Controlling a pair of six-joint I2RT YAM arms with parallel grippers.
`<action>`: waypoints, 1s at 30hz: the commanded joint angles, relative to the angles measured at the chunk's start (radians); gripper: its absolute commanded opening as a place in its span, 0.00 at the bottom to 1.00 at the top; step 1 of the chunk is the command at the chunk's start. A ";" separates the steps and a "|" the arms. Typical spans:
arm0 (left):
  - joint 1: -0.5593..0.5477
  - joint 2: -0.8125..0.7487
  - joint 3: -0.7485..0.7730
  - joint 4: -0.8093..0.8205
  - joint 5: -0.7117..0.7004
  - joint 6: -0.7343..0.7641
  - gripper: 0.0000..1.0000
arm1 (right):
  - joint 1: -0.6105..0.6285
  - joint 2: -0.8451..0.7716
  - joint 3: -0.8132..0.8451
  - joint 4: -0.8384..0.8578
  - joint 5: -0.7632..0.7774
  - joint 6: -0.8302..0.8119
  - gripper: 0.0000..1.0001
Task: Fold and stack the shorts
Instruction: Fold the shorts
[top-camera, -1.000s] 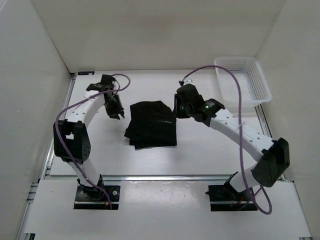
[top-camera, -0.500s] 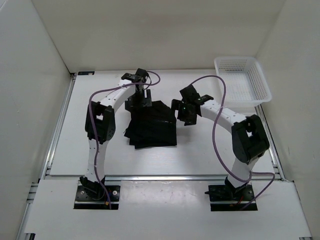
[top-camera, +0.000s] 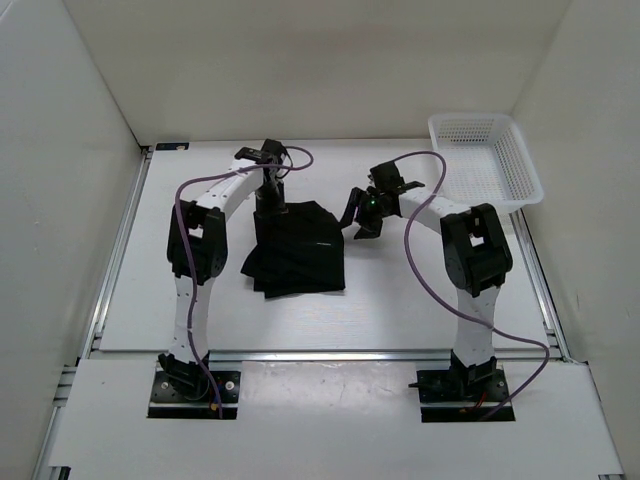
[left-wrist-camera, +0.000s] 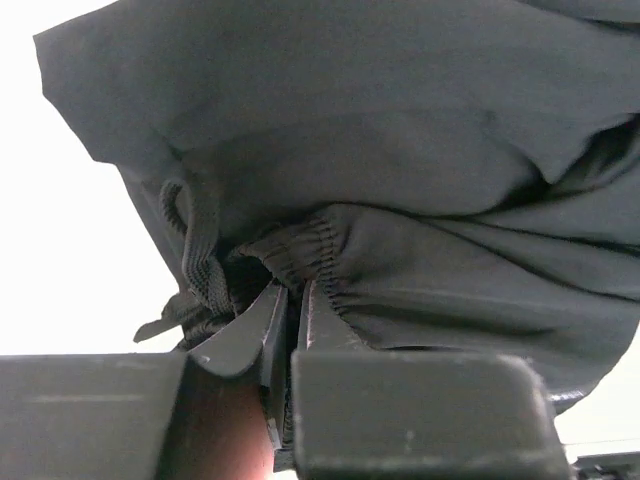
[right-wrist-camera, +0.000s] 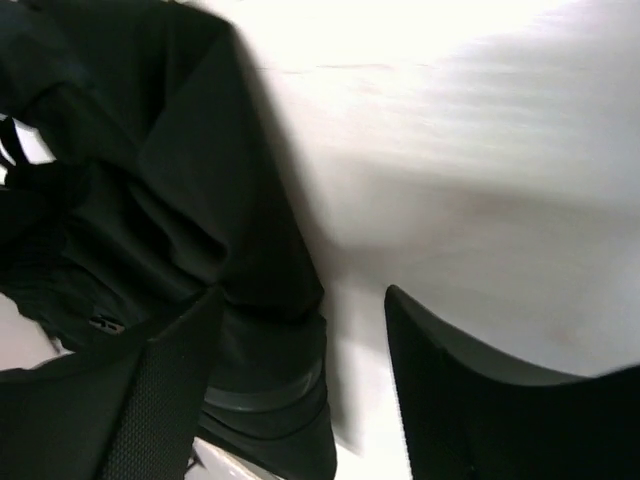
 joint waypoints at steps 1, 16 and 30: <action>0.022 -0.154 -0.010 0.014 0.048 0.010 0.10 | 0.016 0.018 0.040 0.110 -0.133 0.034 0.65; 0.130 -0.384 -0.131 0.106 0.052 0.021 0.10 | 0.048 -0.078 0.029 0.172 -0.032 0.088 0.00; 0.207 -0.135 0.144 -0.003 -0.075 0.062 1.00 | 0.099 -0.175 -0.008 0.036 0.207 0.030 0.61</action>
